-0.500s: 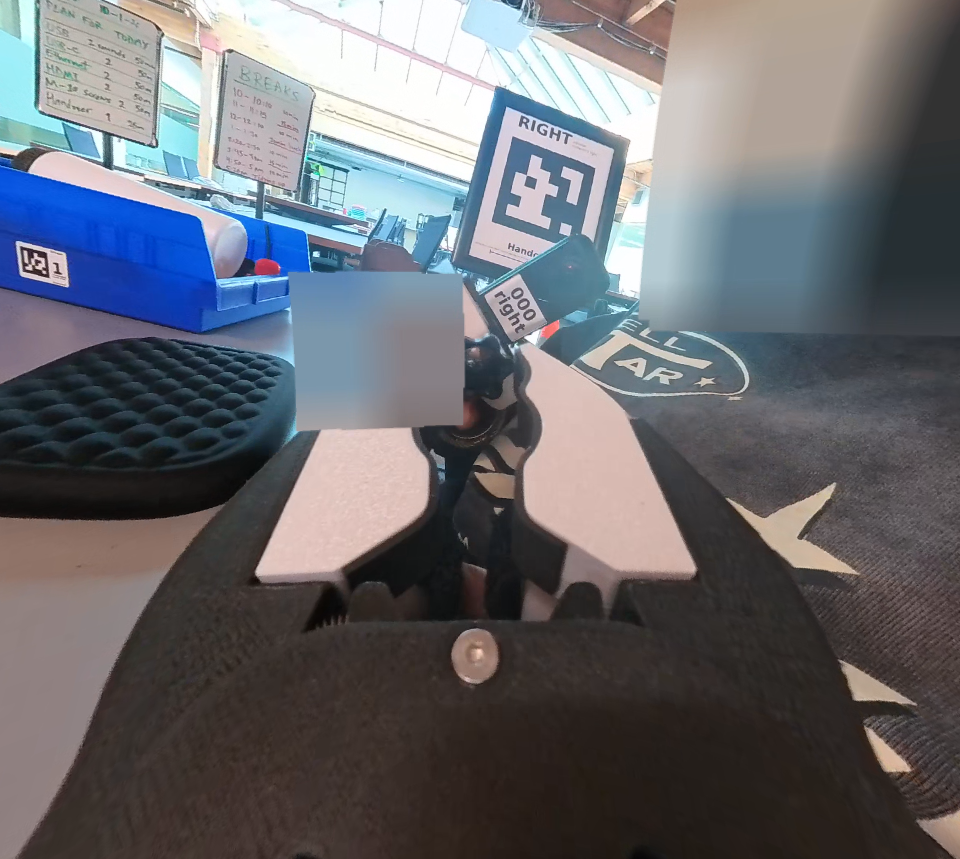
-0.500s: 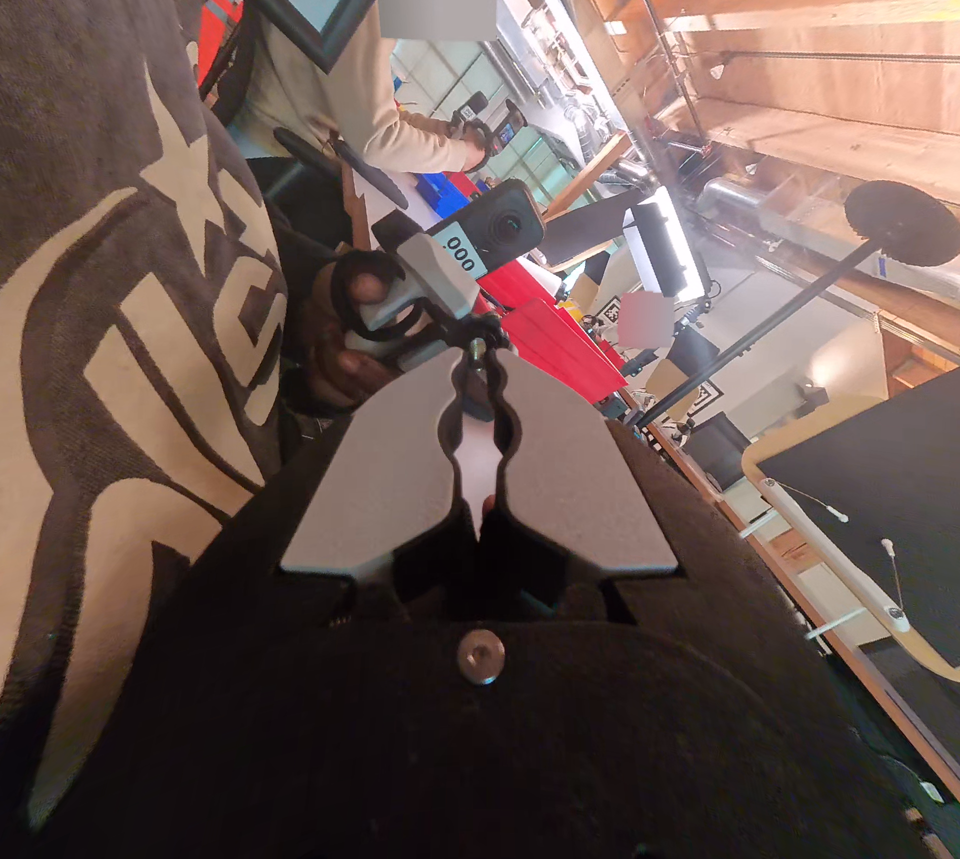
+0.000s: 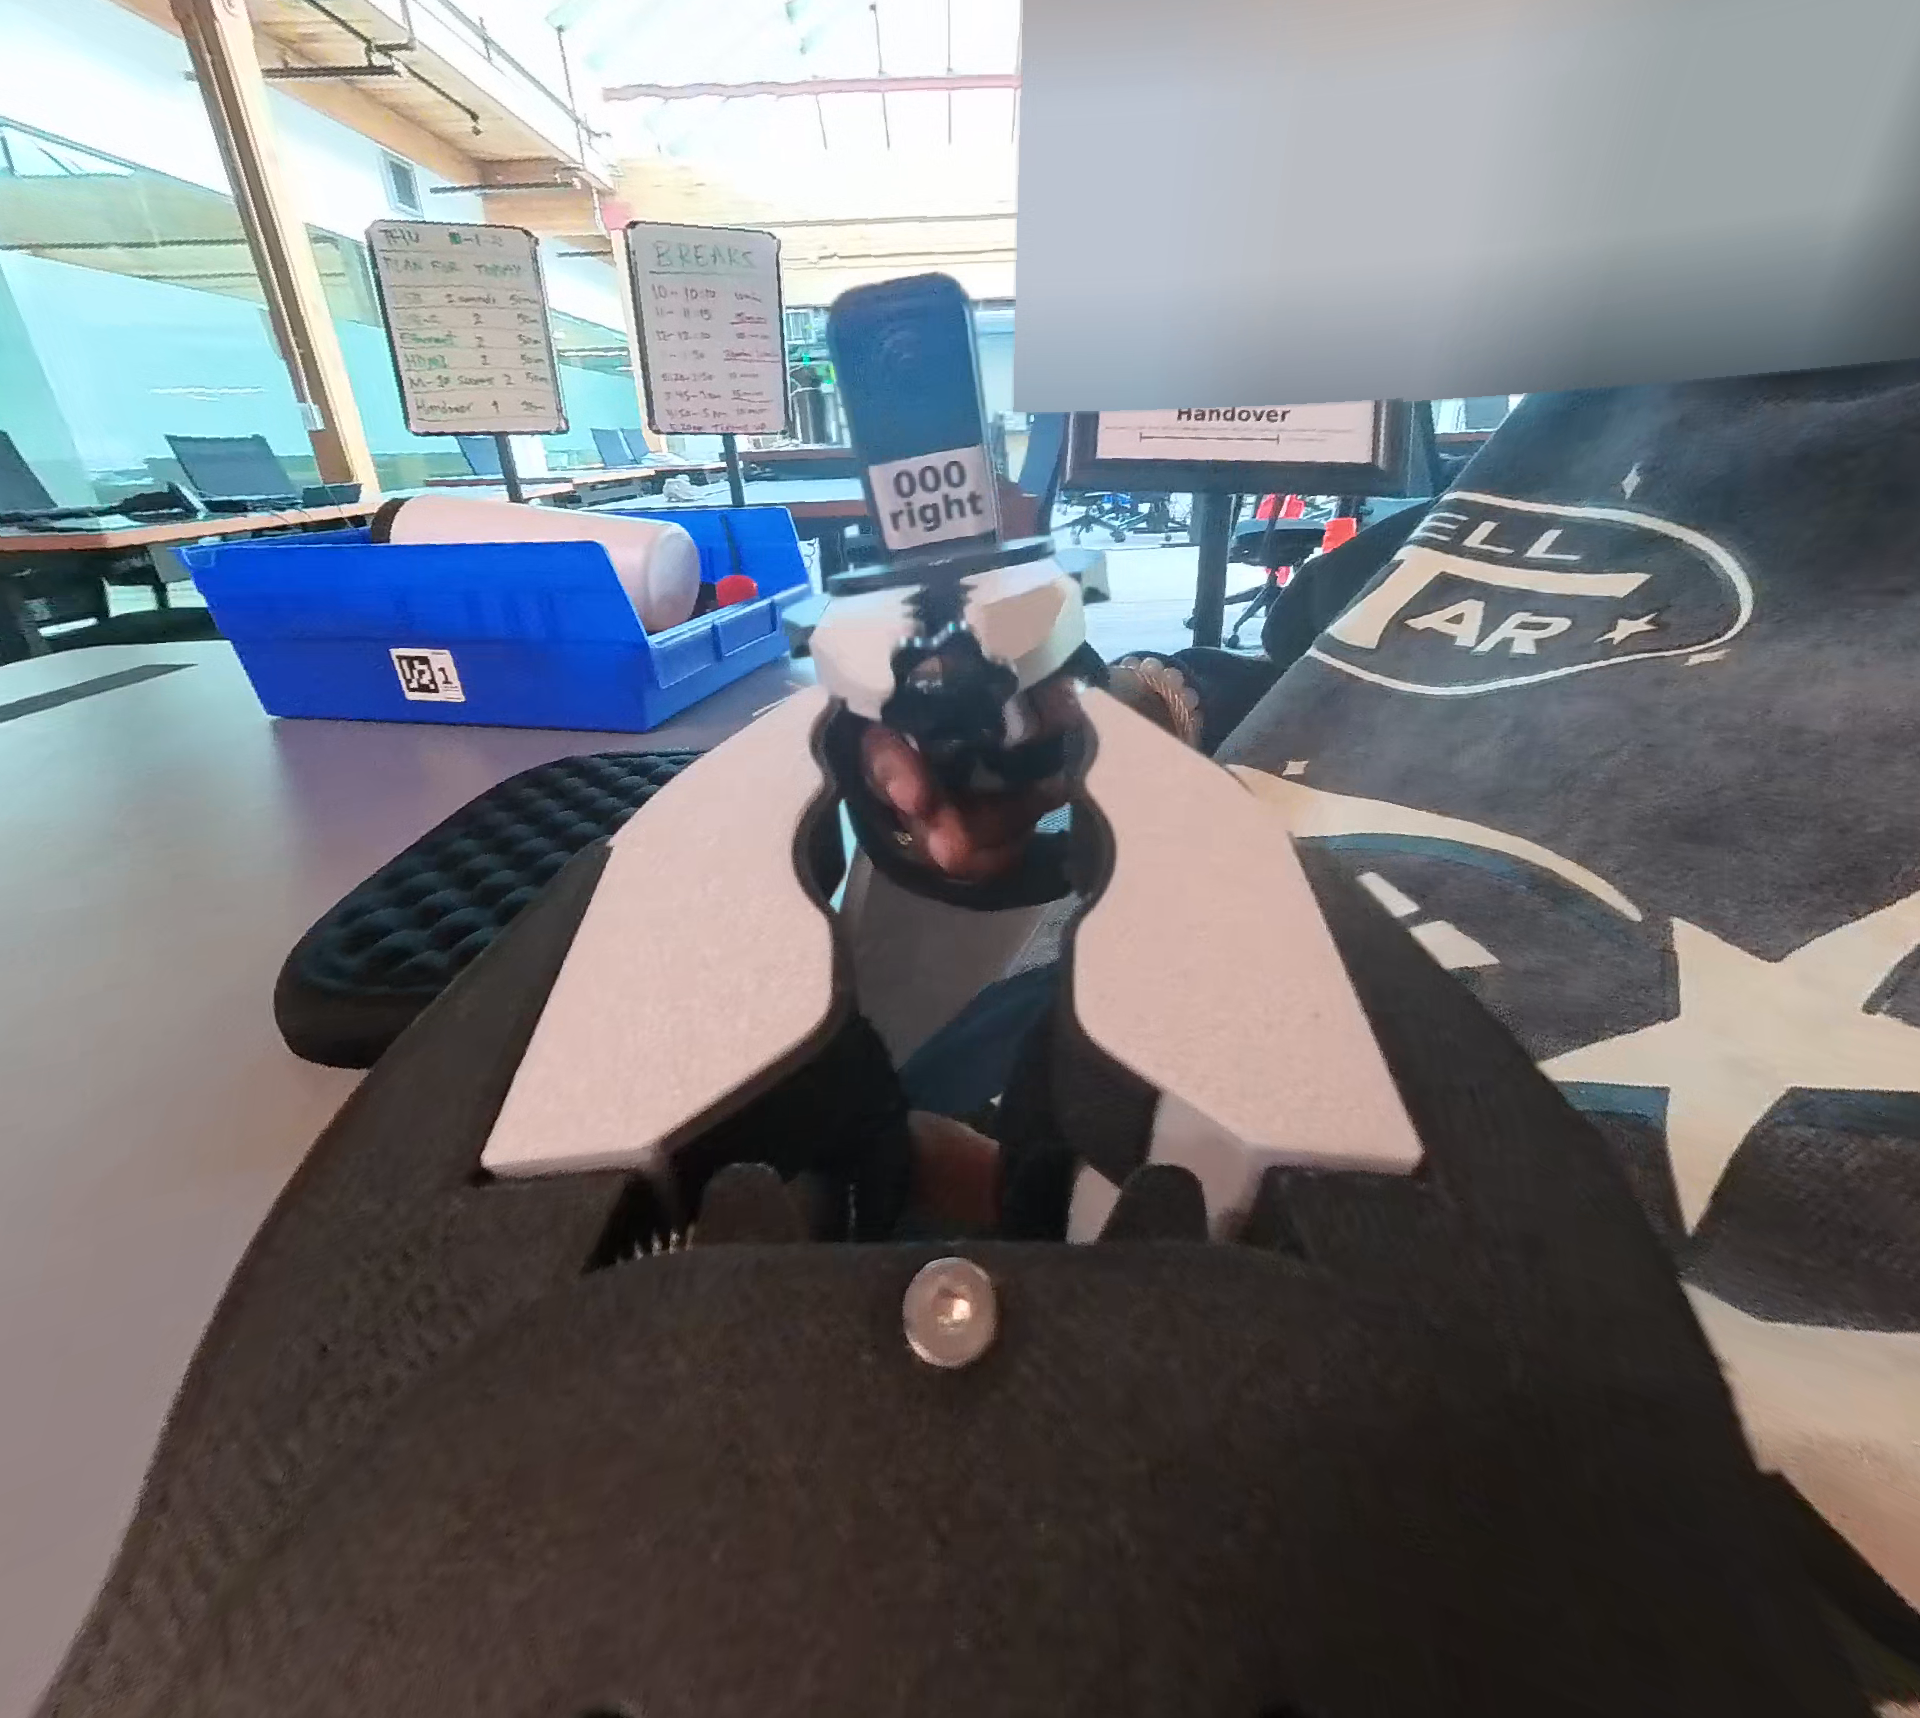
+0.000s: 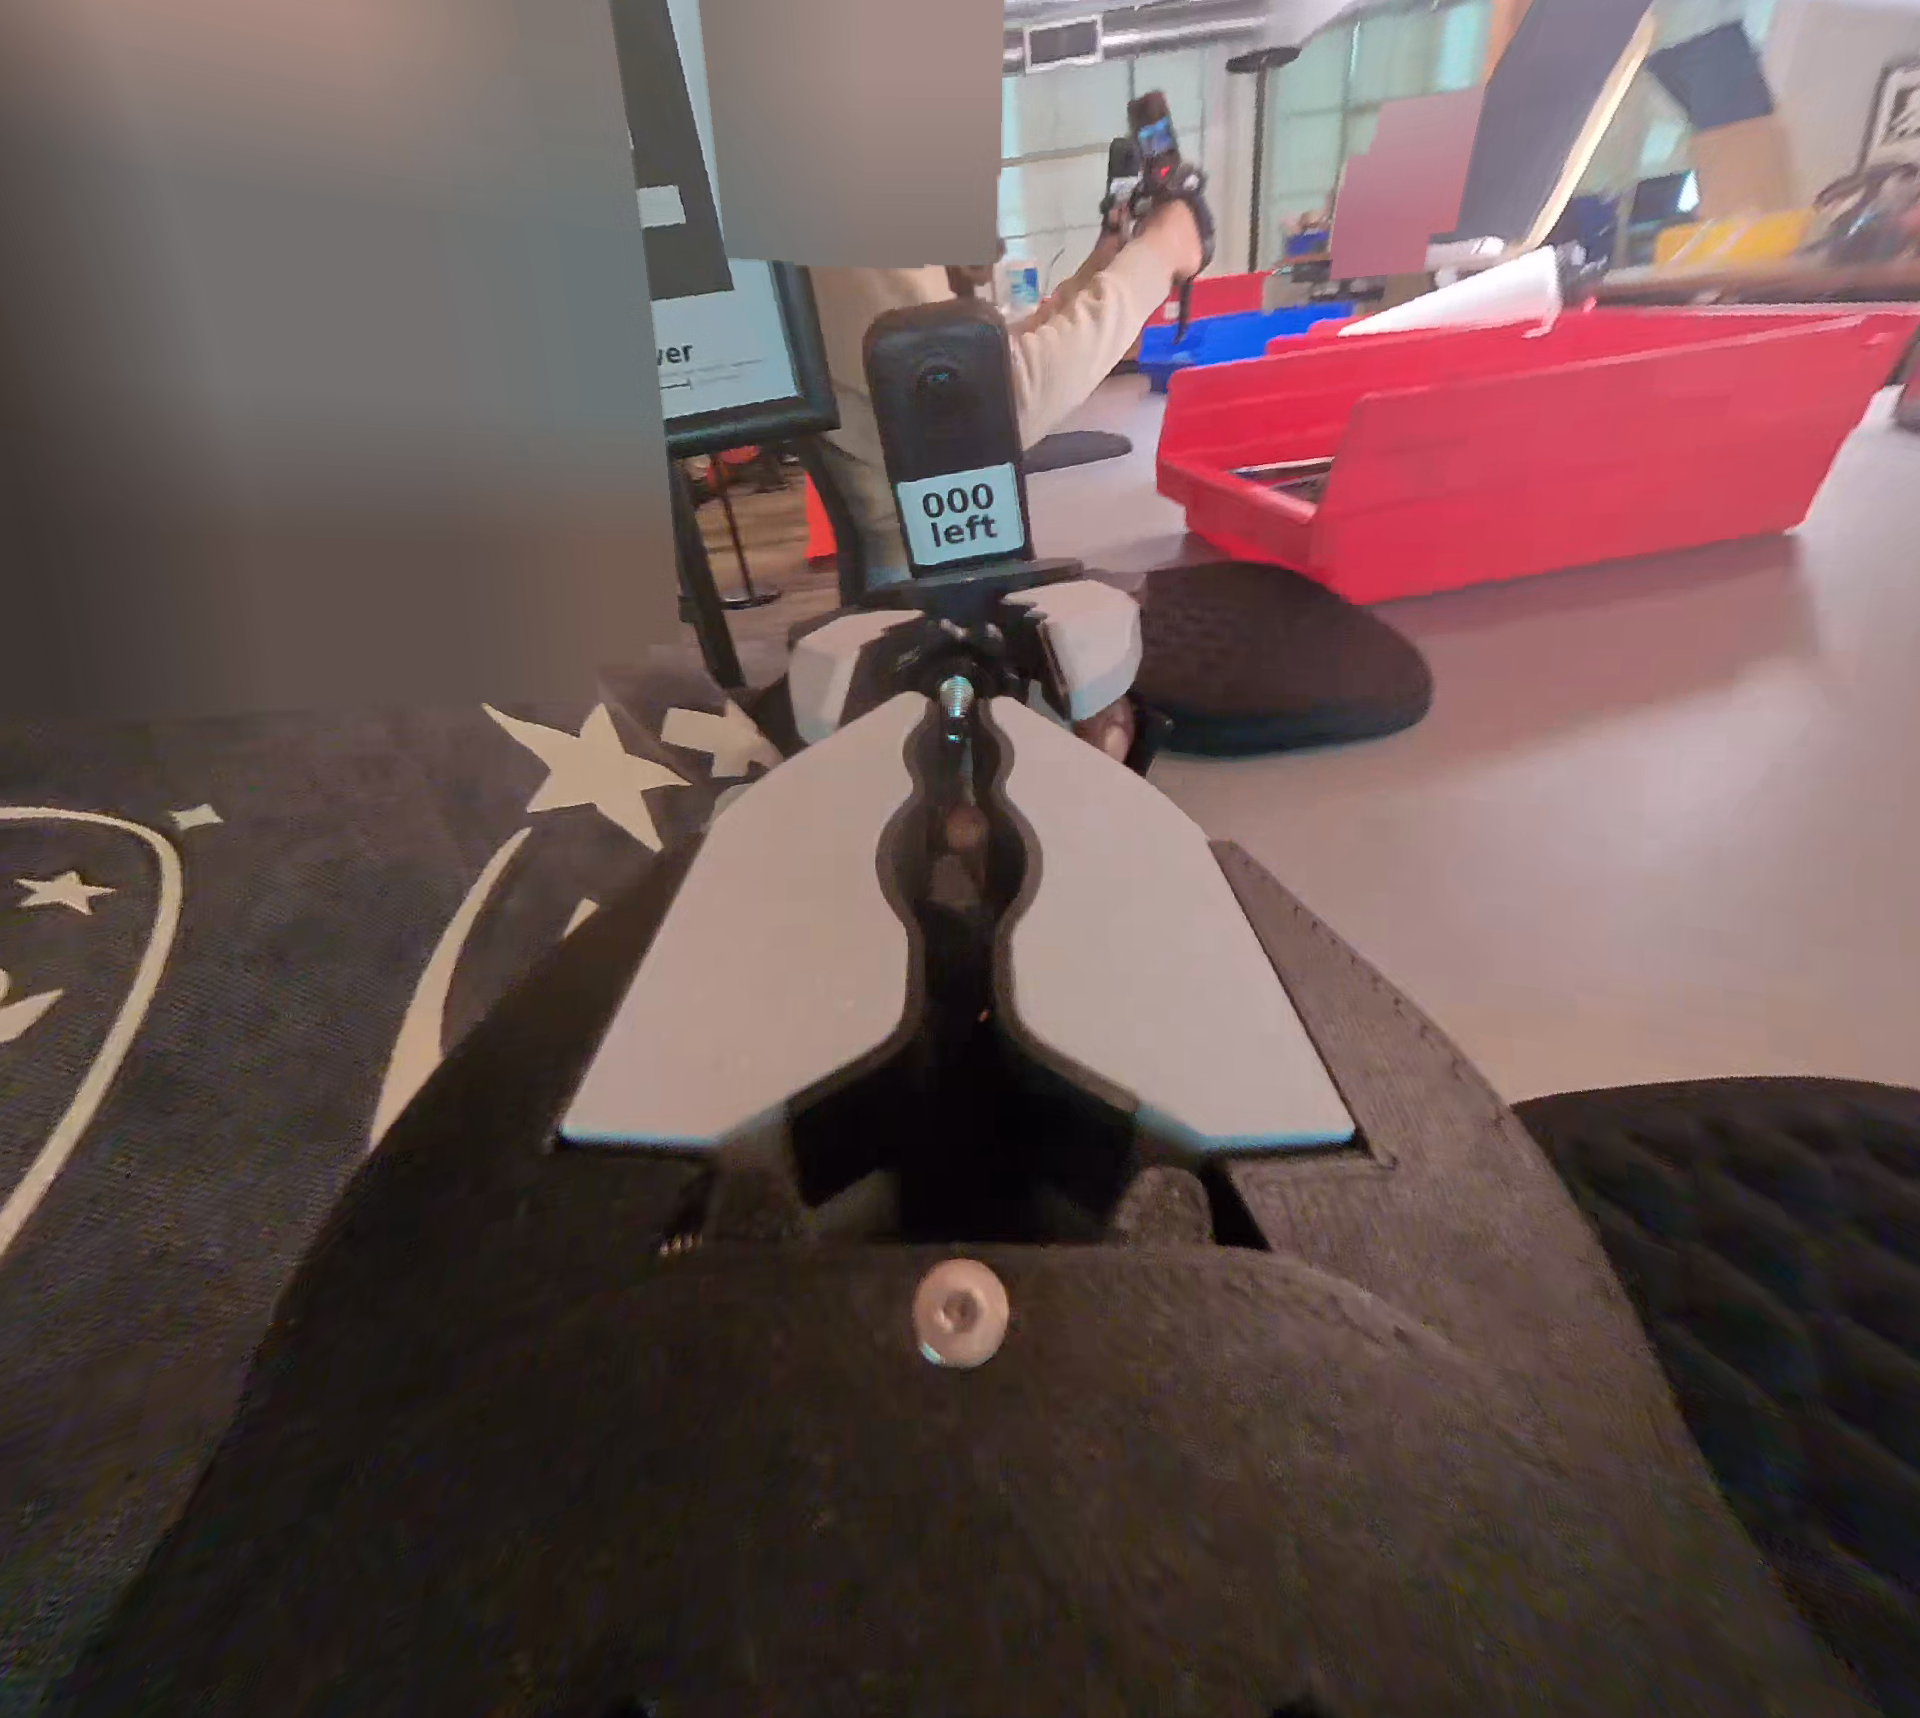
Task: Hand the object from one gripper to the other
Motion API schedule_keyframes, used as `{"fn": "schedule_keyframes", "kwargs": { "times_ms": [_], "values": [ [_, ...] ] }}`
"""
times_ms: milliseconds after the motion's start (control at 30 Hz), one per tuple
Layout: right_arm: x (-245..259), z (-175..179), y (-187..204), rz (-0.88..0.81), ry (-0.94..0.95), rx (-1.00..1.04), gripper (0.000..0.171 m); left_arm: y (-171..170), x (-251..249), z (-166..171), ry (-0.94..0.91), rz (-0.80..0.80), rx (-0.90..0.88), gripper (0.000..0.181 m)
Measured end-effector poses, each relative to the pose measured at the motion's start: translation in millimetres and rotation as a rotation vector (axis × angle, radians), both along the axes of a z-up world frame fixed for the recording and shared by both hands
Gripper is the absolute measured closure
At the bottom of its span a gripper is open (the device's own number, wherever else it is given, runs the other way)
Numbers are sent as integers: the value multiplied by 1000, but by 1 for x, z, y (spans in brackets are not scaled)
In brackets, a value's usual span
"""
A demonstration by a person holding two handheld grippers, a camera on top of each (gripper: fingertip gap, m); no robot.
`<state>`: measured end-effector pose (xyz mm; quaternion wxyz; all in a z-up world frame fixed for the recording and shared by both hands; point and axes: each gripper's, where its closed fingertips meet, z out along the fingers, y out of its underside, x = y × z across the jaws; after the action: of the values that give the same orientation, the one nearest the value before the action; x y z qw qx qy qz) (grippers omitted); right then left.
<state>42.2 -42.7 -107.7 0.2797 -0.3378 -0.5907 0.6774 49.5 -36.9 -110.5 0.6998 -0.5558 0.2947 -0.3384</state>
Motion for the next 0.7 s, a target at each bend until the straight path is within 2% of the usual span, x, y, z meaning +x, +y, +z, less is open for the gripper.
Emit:
{"fn": "schedule_keyframes", "kwargs": {
  "times_ms": [100,300,367,500,700],
  "values": [
    [-1,-4,-2,30,-44,-40,165,-1,0,0,3,-1,7,156],
    [0,-3,-4,22,-11,-4,165,-2,0,2,-46,-46,-45,158],
    [0,0,-2,-26,82,73,157,-2,-2,5,-107,-73,-78,159],
    [3,8,3,-176,293,312,155,-4,-6,10,-195,-139,-134,158],
    [5,4,-7,-255,430,607,155,-5,0,4,-199,-193,-204,159]
  ]
}}
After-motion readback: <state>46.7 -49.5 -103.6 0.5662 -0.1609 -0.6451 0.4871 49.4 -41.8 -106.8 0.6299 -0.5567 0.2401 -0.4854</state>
